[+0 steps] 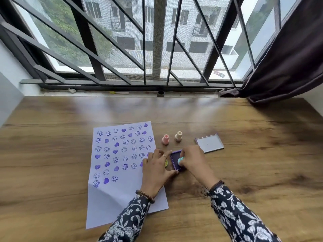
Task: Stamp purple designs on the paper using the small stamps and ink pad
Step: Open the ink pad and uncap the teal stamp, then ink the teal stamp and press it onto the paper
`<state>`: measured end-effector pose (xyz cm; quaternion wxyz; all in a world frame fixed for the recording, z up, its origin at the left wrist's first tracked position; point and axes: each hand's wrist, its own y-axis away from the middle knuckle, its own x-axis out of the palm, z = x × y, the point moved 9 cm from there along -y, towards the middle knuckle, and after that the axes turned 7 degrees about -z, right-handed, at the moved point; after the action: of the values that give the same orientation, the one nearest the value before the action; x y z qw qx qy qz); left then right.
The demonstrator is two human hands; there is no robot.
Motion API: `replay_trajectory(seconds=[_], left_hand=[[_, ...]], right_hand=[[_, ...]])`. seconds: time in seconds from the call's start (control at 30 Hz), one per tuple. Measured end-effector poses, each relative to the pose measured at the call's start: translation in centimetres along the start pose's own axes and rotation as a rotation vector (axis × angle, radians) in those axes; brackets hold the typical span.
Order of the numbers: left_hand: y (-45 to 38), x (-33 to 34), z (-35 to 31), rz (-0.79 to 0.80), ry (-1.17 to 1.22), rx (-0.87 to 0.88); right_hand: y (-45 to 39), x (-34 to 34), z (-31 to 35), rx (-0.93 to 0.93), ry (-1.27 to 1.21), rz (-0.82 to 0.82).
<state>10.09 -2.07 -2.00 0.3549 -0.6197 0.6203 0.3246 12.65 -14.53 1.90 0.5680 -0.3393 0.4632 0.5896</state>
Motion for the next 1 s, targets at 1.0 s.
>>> replay_trajectory(seconds=[1.0], left_hand=[[7.3,-9.6,16.4,-0.04,-0.129,-0.014]], right_hand=[[11.7,7.4,14.0,0.036,-0.399,-0.265]])
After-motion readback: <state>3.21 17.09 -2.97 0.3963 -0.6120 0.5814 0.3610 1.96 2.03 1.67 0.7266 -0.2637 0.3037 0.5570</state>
